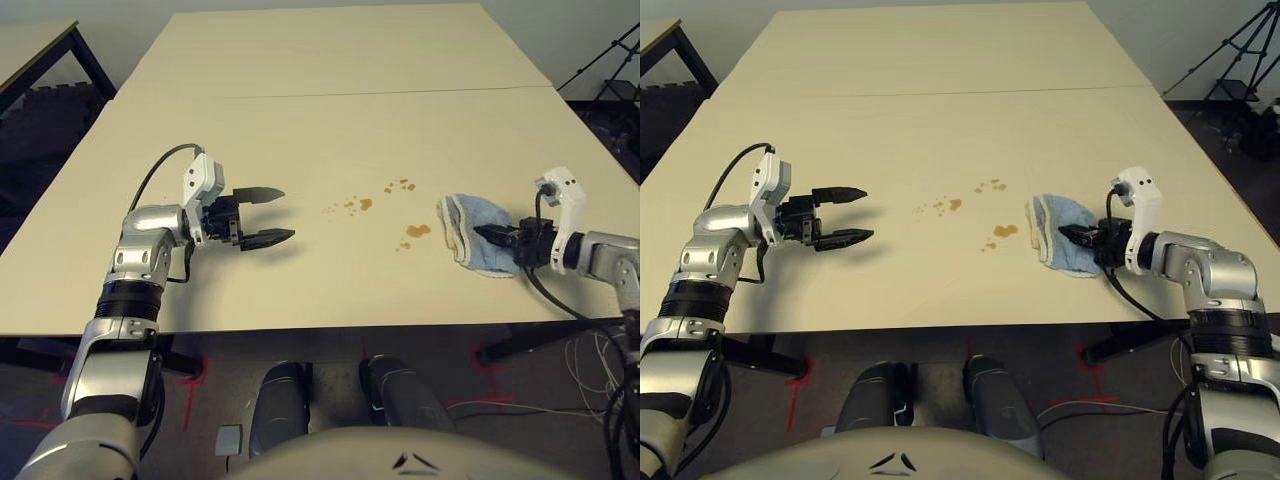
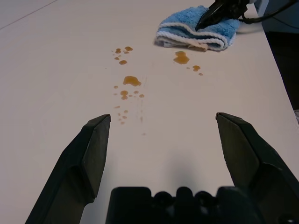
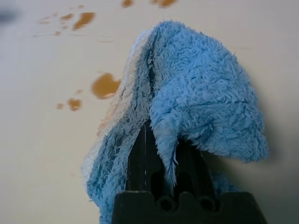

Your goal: Wipe the water off the table with a rag.

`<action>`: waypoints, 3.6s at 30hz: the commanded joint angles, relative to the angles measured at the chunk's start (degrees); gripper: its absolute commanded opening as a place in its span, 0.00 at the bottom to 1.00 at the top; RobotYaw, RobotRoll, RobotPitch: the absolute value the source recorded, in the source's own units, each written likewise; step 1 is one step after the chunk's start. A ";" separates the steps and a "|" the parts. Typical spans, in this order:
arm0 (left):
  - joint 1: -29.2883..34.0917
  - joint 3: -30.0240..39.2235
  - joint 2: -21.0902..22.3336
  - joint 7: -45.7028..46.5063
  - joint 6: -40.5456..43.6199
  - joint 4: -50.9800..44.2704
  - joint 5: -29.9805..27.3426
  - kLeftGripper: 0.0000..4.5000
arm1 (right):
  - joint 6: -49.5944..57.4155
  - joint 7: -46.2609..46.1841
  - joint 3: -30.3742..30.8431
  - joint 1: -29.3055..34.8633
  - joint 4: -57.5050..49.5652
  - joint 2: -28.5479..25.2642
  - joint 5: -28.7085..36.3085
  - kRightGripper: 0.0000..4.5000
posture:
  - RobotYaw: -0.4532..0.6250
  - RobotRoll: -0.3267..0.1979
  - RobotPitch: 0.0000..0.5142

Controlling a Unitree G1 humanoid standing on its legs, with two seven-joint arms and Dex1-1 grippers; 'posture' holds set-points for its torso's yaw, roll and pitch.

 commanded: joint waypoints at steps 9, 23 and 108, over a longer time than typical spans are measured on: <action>1.52 -0.31 0.64 0.13 0.71 -2.52 0.11 1.00 | 6.63 -1.89 10.17 2.97 -7.42 7.62 0.95 0.00 | 0.24 0.62 0.21; 1.52 -0.49 0.24 0.61 0.61 -2.72 0.12 1.00 | 8.17 -2.92 11.26 4.00 -10.15 8.61 1.36 0.00 | 0.24 0.62 0.20; 3.04 0.07 2.28 1.43 -1.33 -1.53 0.48 1.00 | -26.26 -2.49 0.96 -23.94 41.78 -1.74 -13.93 0.00 | 0.27 0.62 0.20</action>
